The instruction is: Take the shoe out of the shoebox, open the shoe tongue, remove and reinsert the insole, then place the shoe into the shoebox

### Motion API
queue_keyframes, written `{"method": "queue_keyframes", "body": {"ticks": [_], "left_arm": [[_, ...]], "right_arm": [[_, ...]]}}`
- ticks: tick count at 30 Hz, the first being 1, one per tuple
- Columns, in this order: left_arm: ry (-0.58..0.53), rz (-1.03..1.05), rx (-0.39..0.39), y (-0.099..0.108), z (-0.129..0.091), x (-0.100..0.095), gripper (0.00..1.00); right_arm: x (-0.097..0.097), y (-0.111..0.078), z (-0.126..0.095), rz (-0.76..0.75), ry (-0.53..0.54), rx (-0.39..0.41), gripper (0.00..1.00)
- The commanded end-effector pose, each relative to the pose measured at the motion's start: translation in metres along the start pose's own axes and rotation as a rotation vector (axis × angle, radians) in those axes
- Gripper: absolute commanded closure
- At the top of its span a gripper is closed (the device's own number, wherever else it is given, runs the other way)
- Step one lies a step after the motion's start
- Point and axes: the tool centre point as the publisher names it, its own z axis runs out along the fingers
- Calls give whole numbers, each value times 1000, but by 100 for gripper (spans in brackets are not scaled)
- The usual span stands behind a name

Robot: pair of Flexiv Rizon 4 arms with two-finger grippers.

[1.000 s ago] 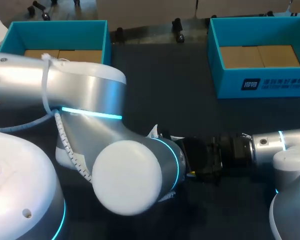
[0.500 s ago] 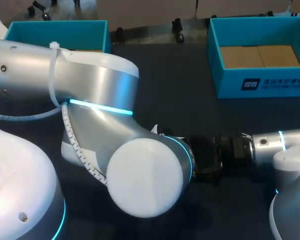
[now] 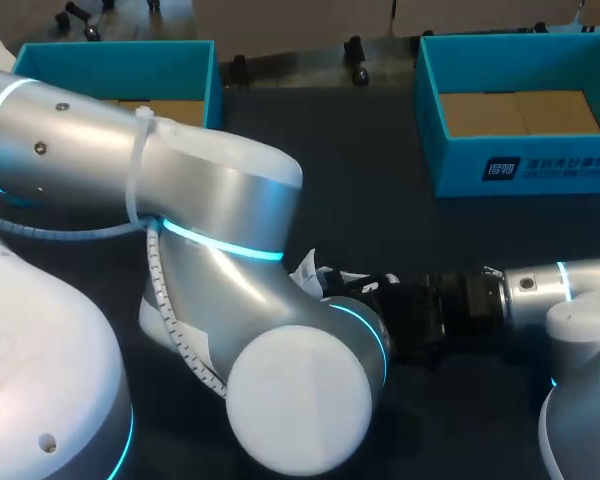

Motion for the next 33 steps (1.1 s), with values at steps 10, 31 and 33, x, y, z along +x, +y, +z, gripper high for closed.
{"method": "queue_keyframes", "body": {"ticks": [10, 31, 33], "left_arm": [[-41, -23, 45, 7, 34, 1, 70], [-53, -10, 92, 10, 68, -8, 71], [-49, -12, 93, 11, 69, -9, 72]], "right_arm": [[1, 1, 0, 1, 0, 6, 100], [1, 1, 0, 1, 0, 6, 100], [1, 1, 0, 1, 0, 6, 100]]}}
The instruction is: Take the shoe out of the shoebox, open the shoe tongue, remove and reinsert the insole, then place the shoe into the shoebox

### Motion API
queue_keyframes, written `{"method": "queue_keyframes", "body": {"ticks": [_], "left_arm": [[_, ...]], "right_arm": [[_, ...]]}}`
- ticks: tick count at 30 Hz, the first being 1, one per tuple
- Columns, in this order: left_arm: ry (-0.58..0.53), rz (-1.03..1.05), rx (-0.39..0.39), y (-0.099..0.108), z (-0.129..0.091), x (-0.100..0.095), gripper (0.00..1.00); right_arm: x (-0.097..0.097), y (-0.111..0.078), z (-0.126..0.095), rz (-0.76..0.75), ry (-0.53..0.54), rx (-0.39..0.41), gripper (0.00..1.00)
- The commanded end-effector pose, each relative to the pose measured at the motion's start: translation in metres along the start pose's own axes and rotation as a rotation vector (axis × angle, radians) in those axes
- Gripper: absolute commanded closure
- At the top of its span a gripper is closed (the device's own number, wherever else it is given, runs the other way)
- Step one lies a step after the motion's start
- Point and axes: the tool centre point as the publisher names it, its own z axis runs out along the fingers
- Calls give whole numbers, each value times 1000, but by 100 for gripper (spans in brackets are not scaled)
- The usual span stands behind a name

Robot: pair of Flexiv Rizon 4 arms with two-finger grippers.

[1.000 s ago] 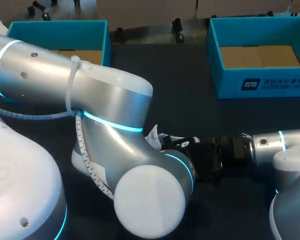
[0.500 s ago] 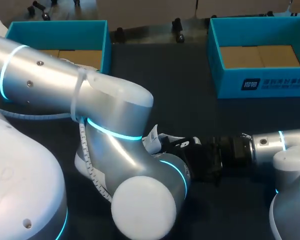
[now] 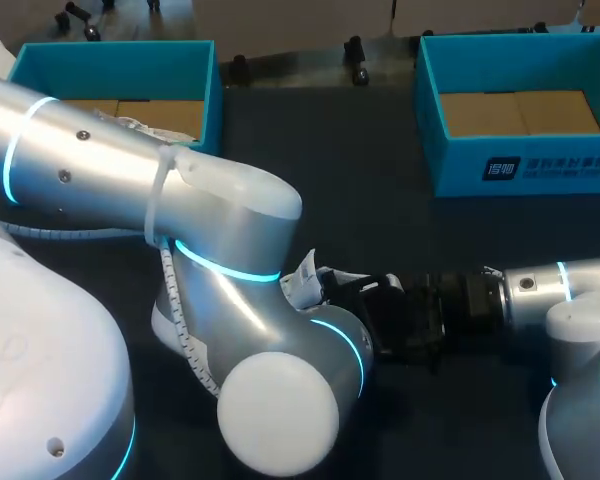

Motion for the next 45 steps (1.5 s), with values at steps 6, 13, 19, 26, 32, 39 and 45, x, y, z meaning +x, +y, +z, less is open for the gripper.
{"method": "queue_keyframes", "body": {"ticks": [6, 13, 19, 26, 32, 39, 45], "left_arm": [[7, -2, 16, 5, 11, -6, 73], [1, 17, 27, 5, 19, -6, 74], [18, 22, 30, 7, 18, -6, 75], [21, 26, 36, 6, 18, -7, 75], [46, 22, 28, 4, 20, -9, 100], [59, 23, 29, 1, 20, -11, 100], [63, 29, 43, 1, 15, -11, 93]], "right_arm": [[1, 1, 0, 1, 0, 6, 100], [1, 1, 0, 1, 0, 6, 100], [1, 1, 0, 1, 0, 6, 100], [1, 1, 0, 1, 0, 6, 100], [1, 1, 0, 1, 0, 6, 100], [1, 1, 0, 1, 0, 6, 100], [1, 1, 0, 1, 0, 6, 100]]}}
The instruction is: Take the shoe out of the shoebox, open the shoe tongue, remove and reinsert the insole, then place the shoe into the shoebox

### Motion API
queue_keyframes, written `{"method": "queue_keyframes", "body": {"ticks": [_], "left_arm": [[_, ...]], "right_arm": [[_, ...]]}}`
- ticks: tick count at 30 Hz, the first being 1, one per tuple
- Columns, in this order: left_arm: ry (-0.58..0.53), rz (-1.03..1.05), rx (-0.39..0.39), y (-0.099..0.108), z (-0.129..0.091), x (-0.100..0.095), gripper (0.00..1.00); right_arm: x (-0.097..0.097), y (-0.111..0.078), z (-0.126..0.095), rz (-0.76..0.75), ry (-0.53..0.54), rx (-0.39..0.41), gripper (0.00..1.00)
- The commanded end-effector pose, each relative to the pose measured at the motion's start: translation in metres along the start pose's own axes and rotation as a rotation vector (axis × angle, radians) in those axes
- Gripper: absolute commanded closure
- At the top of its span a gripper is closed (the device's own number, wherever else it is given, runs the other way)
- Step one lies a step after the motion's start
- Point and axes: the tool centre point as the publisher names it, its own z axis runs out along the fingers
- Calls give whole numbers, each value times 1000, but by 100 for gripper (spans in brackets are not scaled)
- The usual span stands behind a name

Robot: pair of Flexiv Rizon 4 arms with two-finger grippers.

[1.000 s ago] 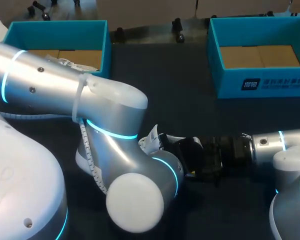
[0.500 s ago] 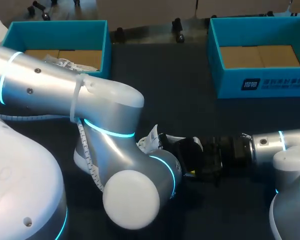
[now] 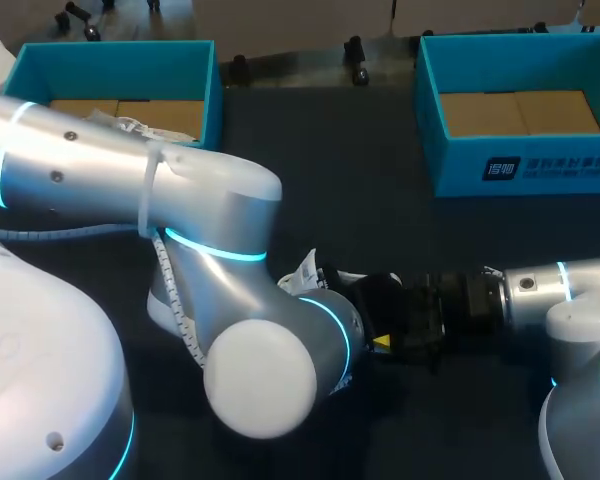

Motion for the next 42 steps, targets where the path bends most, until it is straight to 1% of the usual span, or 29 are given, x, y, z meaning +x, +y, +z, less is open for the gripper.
{"method": "queue_keyframes", "body": {"ticks": [1, 2, 3, 13, 14, 16, 20, 29, 38, 42], "left_arm": [[9, 2, 6, 2, -5, -4, 82], [9, 3, 6, 2, -5, -5, 76], [10, 4, 6, 2, -6, -5, 73], [45, 24, 21, 7, -14, -4, 73], [61, 30, 21, 7, -15, -4, 74], [66, 31, 24, 8, -17, -5, 75], [71, 32, 31, 8, -21, -8, 74], [64, 28, 32, 6, -21, -10, 77], [68, 32, 33, 5, -21, -9, 77], [76, 43, 33, 6, -23, -4, 76]], "right_arm": [[1, 2, 1, 0, 0, 5, 100], [1, 2, 1, 0, 0, 5, 100], [1, 2, 1, 0, 0, 5, 100], [1, 2, 1, 0, 0, 5, 100], [1, 2, 1, 0, 0, 5, 100], [1, 2, 1, 0, 0, 5, 100], [1, 2, 1, 0, 0, 5, 100], [1, 2, 1, 0, 0, 5, 100], [1, 2, 1, 0, 0, 5, 100], [1, 2, 1, 0, 0, 5, 100]]}}
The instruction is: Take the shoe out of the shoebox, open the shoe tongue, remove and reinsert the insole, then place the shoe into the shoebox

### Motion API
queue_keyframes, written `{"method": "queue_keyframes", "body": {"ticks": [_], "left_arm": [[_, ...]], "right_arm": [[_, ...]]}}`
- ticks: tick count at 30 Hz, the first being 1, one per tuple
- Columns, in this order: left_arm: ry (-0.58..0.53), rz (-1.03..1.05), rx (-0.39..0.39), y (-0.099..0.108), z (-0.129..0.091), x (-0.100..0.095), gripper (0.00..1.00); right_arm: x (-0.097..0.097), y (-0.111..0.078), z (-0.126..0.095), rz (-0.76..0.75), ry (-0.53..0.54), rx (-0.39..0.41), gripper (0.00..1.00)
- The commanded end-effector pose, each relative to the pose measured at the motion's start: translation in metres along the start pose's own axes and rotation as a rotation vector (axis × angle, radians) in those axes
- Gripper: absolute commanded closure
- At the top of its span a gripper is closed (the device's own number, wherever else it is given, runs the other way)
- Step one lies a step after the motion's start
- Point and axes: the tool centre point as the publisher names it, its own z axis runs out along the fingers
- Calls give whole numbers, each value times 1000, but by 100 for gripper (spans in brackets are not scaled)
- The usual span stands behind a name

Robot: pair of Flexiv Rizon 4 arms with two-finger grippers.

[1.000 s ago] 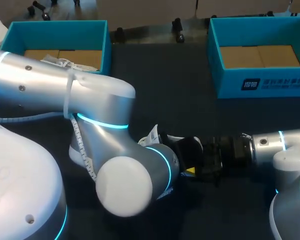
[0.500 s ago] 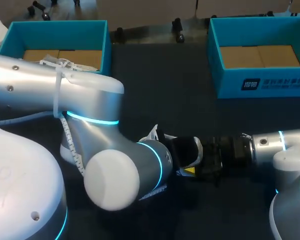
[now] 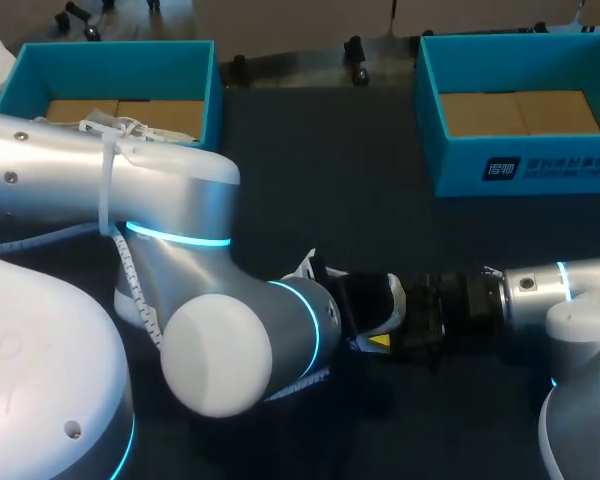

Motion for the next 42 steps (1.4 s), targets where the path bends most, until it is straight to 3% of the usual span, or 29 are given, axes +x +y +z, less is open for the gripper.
{"method": "queue_keyframes", "body": {"ticks": [1, 18, 42], "left_arm": [[8, 9, -3, 2, -1, 3, 75], [-9, 15, -4, -1, 13, 16, 76], [-45, -1, -19, -4, 29, 13, 78]], "right_arm": [[1, 2, 0, 1, 0, 5, 100], [1, 2, 0, 1, 0, 5, 100], [1, 2, 0, 1, 0, 5, 100]]}}
